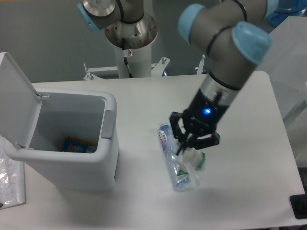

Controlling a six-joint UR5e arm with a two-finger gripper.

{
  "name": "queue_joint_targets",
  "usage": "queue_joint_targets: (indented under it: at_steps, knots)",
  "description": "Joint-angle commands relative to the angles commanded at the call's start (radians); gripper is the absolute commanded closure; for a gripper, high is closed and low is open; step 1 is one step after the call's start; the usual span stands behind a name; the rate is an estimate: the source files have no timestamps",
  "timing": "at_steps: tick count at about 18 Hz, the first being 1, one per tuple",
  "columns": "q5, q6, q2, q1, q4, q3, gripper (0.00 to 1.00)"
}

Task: Place the trash in the trash can
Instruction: 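Carry the bag over the white bin and open the gripper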

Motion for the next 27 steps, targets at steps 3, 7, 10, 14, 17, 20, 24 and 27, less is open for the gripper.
queue_joint_targets:
  at_steps: [3, 7, 10, 14, 17, 20, 24, 27]
  knots:
    - [-0.055, -0.032, 0.046, -0.002, 0.024, -0.005, 1.00]
    - [-0.085, -0.042, 0.100, -0.034, 0.028, -0.020, 1.00]
    - [-0.086, -0.042, 0.159, -0.072, 0.023, -0.076, 1.00]
    - [-0.083, -0.042, 0.216, -0.143, 0.028, -0.136, 1.00]
    - [-0.083, -0.040, 0.230, -0.176, 0.031, -0.150, 1.00]
    - [-0.083, -0.032, 0.245, -0.216, 0.032, -0.158, 0.97]
    - [-0.085, -0.028, 0.258, -0.224, 0.037, -0.187, 0.67]
    - [-0.085, -0.031, 0.258, -0.242, 0.095, -0.219, 0.00]
